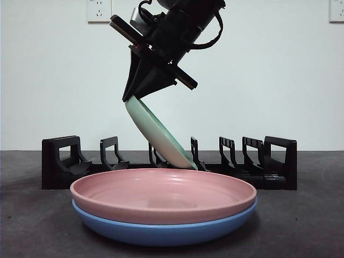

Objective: Place the plate

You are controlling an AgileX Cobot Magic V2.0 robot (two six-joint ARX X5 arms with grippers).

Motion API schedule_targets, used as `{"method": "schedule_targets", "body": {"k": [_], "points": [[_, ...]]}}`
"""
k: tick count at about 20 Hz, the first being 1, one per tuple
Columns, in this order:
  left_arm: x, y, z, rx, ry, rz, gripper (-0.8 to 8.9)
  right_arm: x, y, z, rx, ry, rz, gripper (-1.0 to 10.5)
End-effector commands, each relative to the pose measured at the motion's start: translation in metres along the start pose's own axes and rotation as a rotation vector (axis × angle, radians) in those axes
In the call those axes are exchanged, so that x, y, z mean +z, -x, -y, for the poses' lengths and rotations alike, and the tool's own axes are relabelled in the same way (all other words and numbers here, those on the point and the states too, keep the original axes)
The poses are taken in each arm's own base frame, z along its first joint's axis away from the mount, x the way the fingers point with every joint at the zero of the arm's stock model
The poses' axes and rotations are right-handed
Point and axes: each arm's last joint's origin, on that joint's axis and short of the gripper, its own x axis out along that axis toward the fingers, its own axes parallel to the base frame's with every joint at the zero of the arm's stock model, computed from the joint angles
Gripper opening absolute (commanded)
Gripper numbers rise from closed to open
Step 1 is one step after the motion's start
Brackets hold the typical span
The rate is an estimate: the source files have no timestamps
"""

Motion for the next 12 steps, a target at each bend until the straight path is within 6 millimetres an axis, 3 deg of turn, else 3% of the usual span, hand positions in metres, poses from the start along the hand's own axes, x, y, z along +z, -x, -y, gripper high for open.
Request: {"method": "schedule_targets", "body": {"k": [1, 7, 12], "points": [[0.003, 0.001, 0.001, 0.001, -0.011, 0.011, 3.76, 0.008, 0.01, -0.014, 0.033, 0.052, 0.045, 0.1], [0.003, 0.001, 0.001, 0.001, -0.011, 0.012, 3.76, 0.014, 0.089, -0.054, 0.127, 0.166, 0.204, 0.1], [0.003, 0.001, 0.001, 0.001, -0.009, 0.011, 3.76, -0.005, 0.154, -0.095, 0.194, 0.422, 0.376, 0.1]]}}
